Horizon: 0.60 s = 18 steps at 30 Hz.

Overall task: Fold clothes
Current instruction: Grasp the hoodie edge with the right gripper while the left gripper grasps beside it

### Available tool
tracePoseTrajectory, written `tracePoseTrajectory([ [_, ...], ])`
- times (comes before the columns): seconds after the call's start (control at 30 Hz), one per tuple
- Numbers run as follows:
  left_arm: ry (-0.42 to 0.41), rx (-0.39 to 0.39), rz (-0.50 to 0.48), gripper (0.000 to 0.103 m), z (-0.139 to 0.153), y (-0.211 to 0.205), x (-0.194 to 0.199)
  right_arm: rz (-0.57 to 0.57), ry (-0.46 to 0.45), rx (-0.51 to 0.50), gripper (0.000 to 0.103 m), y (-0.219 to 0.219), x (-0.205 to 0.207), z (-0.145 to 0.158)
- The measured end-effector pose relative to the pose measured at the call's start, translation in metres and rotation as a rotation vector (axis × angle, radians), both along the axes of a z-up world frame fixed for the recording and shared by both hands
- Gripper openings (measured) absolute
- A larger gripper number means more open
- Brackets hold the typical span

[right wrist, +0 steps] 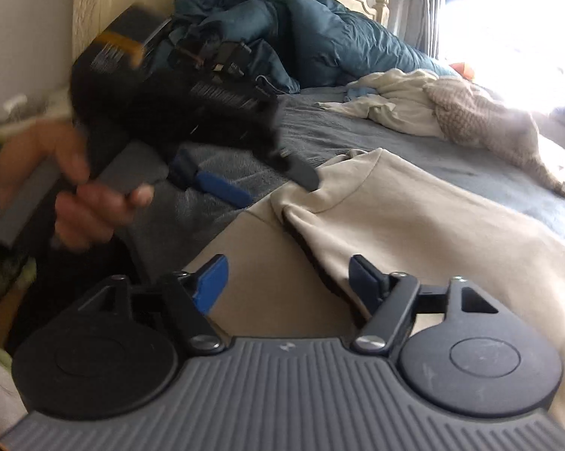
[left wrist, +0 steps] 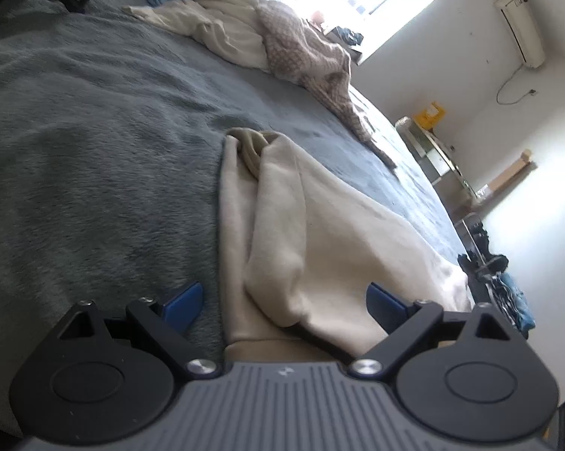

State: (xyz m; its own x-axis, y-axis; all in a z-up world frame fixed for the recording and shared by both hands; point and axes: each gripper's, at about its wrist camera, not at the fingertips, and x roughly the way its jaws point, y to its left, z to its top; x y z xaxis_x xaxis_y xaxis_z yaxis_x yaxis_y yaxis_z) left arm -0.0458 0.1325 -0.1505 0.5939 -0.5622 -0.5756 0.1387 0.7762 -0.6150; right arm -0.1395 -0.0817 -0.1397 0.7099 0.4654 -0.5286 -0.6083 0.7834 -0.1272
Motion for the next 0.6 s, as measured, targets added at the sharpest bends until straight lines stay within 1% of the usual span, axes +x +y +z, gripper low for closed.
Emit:
tracePoseTrajectory([
  [0.07, 0.018, 0.009, -0.017, 0.094, 0.000, -0.003, 0.005, 0.002, -0.032, -0.027, 0.079, 0.009, -0.004, -0.002],
  [0.17, 0.035, 0.014, -0.048, 0.093, 0.002, -0.008, 0.011, 0.003, -0.073, -0.061, 0.082, 0.022, -0.008, -0.006],
  [0.27, 0.057, -0.031, -0.080, 0.092, 0.003, -0.011, 0.016, 0.016, -0.091, -0.079, 0.082, 0.032, -0.013, -0.008],
  [0.37, 0.083, -0.071, -0.091, 0.092, 0.003, -0.009, 0.020, 0.047, -0.137, -0.098, 0.082, 0.039, -0.025, -0.010],
  [0.43, 0.101, -0.113, -0.096, 0.091, 0.003, -0.005, 0.022, 0.074, -0.174, -0.103, 0.083, 0.043, -0.036, -0.013],
  [0.53, 0.118, -0.178, -0.101, 0.091, 0.004, -0.001, 0.026, 0.091, -0.219, -0.173, 0.084, 0.053, -0.047, -0.023],
  [0.6, 0.122, -0.203, -0.106, 0.091, 0.005, 0.000, 0.027, 0.093, -0.252, -0.232, 0.084, 0.059, -0.052, -0.032],
])
